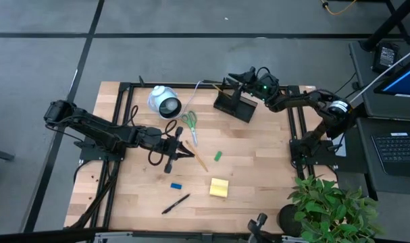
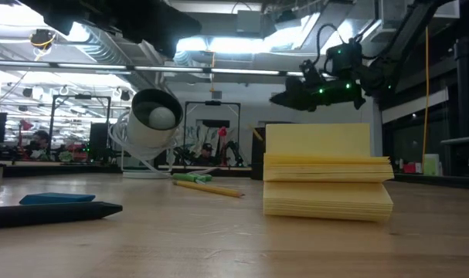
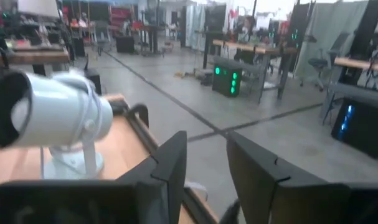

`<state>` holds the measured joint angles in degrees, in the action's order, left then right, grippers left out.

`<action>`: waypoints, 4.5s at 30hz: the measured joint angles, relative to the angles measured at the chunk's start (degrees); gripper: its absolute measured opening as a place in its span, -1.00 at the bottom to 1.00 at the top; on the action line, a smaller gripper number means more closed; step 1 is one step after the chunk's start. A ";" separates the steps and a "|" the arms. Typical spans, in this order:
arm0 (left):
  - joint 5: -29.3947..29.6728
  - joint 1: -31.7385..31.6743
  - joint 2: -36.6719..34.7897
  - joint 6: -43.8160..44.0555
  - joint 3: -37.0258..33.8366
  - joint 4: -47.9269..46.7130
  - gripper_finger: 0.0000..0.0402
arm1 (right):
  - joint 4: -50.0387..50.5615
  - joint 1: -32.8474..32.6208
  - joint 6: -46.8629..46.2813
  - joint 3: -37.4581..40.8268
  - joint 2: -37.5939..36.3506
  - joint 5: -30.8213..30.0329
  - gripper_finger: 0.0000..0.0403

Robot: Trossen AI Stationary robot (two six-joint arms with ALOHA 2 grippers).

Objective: Pick and place office supplies into organizer
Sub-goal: Put the brown binder clip into the desk organizer

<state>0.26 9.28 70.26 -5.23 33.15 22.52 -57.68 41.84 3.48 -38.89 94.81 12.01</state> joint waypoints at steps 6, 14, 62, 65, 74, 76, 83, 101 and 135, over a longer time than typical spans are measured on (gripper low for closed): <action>3.31 0.00 0.00 0.00 0.00 0.01 -0.94 | 0.20 -2.30 1.54 -0.23 -5.51 0.15 -0.41; 3.35 0.00 0.00 3.90 0.01 -0.04 -0.94 | 8.34 -8.80 9.77 -4.63 -7.38 2.42 -0.41; 13.40 16.06 0.02 48.43 14.87 -51.20 -1.00 | 55.58 -31.11 15.37 -13.07 -7.22 0.41 -0.92; 17.21 20.73 0.01 53.82 17.52 -50.79 -0.99 | 55.31 -31.11 16.69 -13.07 -7.22 0.41 -0.94; 24.11 29.17 3.51 76.63 18.56 -55.07 -0.99 | 51.54 -31.11 18.71 -13.07 -7.22 0.48 -0.92; 22.10 29.29 5.61 82.05 18.96 -57.12 -1.00 | 51.48 -31.08 18.72 -13.07 -7.22 0.48 -0.91; 11.76 29.28 12.77 99.95 27.85 -69.00 -0.99 | 51.86 -31.07 18.71 -13.07 -7.22 0.52 -0.98; 4.86 33.87 24.46 133.05 41.27 -94.64 -0.99 | 53.25 -30.21 22.34 -13.05 -7.22 0.68 -0.95; 8.25 27.57 31.96 137.49 40.04 -101.44 -0.34 | 53.69 -25.43 22.56 -13.05 -7.22 0.70 -0.98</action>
<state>8.51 36.85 102.22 132.25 73.19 -78.92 -3.99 16.40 26.04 -51.94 87.59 12.71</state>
